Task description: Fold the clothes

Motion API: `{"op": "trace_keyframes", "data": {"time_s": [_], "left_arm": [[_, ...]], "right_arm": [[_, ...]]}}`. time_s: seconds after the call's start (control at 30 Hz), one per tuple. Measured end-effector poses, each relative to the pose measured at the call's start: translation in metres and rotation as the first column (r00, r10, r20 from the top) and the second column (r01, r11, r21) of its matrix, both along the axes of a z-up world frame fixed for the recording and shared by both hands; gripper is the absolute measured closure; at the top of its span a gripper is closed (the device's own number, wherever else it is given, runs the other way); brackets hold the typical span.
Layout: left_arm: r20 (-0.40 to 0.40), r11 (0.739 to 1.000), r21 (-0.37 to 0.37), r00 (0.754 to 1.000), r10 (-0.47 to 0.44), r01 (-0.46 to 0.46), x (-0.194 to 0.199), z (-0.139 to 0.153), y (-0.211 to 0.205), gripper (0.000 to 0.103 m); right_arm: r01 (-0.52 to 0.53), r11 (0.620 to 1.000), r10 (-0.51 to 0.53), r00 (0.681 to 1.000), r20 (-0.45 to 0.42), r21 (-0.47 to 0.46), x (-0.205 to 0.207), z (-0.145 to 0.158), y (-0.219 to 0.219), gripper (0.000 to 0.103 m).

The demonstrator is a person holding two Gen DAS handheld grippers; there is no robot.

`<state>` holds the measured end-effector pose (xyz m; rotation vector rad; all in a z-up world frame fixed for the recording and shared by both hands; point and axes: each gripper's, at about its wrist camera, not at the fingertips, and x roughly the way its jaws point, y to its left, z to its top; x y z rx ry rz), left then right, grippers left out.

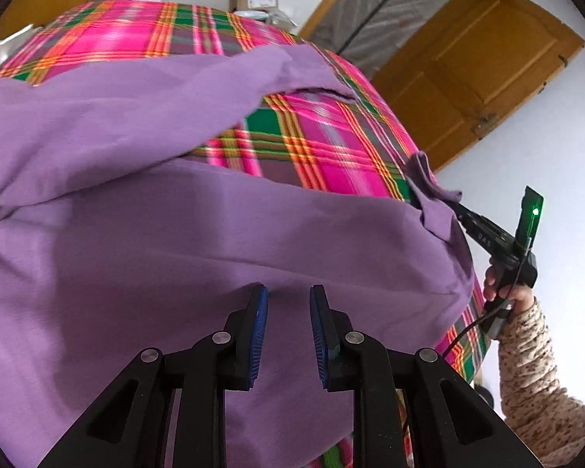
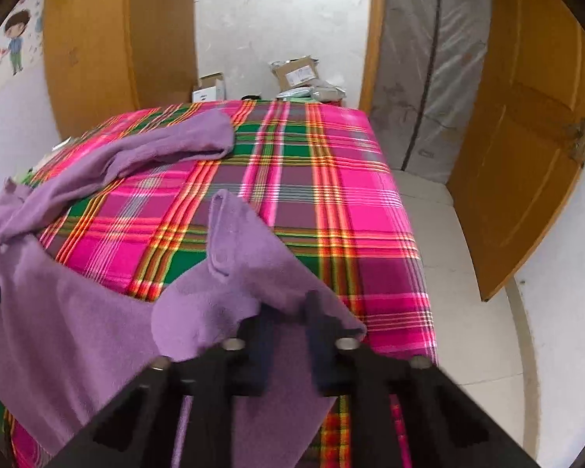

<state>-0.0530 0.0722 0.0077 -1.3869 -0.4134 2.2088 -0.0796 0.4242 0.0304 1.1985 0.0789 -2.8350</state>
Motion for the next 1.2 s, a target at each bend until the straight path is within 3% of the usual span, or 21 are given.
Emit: {"op": "trace_keyframes", "data": {"time_s": [0.23, 0.57, 0.9, 1.2], "left_arm": [[0.005, 1.0, -0.004, 1.0, -0.03, 0.03, -0.008, -0.005, 0.019, 0.08], [-0.013, 1.0, -0.005, 1.0, -0.027, 0.027, -0.018, -0.005, 0.033, 0.08], [-0.038, 0.997, -0.017, 0.997, -0.074, 0.073, -0.014, -0.001, 0.047, 0.08], [-0.017, 0.993, 0.001, 0.993, -0.116, 0.116, -0.001, -0.005, 0.051, 0.08]], "right_arm": [[0.133, 0.988, -0.14, 0.986, -0.086, -0.081, 0.025, 0.018, 0.034, 0.1], [0.347, 0.925, -0.368, 0.919, -0.14, -0.157, 0.068, 0.037, 0.099, 0.1], [0.498, 0.85, -0.52, 0.846, -0.122, -0.172, 0.106, 0.03, 0.136, 0.101], [0.587, 0.776, -0.609, 0.793, -0.027, -0.231, 0.117, 0.004, 0.16, 0.101]]}}
